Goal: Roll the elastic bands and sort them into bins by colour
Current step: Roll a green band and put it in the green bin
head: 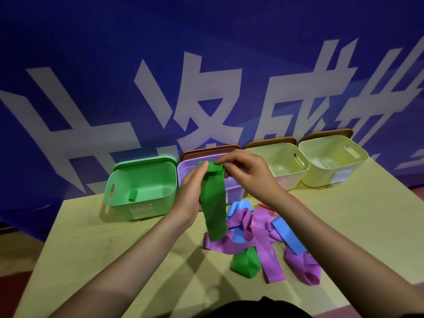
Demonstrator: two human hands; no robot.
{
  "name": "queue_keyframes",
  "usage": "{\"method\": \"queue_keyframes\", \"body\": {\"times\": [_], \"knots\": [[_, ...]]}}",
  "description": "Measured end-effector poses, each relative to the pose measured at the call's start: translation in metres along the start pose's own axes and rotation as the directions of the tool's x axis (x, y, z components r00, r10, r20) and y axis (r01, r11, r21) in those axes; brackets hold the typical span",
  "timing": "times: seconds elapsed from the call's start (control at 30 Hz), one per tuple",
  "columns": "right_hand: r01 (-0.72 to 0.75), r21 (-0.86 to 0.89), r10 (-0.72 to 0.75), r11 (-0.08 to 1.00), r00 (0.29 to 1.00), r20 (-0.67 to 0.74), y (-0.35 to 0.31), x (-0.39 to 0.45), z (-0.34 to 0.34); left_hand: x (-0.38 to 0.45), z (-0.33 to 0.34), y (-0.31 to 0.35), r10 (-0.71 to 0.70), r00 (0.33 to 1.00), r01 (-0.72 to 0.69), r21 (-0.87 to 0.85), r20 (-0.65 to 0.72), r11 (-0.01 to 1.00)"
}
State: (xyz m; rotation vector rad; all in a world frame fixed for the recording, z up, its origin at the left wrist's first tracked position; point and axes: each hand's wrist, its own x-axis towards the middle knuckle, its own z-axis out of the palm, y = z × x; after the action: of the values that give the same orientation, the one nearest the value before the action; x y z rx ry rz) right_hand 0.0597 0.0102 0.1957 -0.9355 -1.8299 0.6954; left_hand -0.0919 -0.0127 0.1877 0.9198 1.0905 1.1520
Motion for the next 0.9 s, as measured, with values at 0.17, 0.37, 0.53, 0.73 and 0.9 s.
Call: {"method": "queue_keyframes", "body": {"times": [0.17, 0.37, 0.53, 0.73, 0.9], "knots": [[-0.099, 0.166, 0.102, 0.981, 0.995, -0.005, -0.006, 0.001, 0.003, 0.0, 0.002, 0.0, 0.063, 0.997, -0.06, 0.063, -0.05, 0.996], [-0.254, 0.303, 0.261, 0.919, 0.965, 0.019, -0.012, 0.002, 0.01, -0.002, 0.005, 0.0, 0.15, 0.983, -0.134, 0.147, -0.103, 0.98], [-0.329, 0.278, 0.338, 0.902, 0.941, 0.018, -0.007, 0.003, 0.016, -0.003, 0.006, -0.003, 0.214, 0.973, -0.19, 0.227, -0.086, 0.955], [-0.35, 0.269, 0.344, 0.897, 0.936, 0.072, -0.008, 0.002, 0.013, 0.0, -0.002, 0.0, 0.301, 0.952, -0.275, 0.286, -0.049, 0.918], [-0.32, 0.278, 0.318, 0.906, 0.947, 0.057, -0.011, 0.002, 0.016, 0.0, -0.005, -0.001, 0.468, 0.884, -0.419, 0.43, -0.009, 0.8]]}}
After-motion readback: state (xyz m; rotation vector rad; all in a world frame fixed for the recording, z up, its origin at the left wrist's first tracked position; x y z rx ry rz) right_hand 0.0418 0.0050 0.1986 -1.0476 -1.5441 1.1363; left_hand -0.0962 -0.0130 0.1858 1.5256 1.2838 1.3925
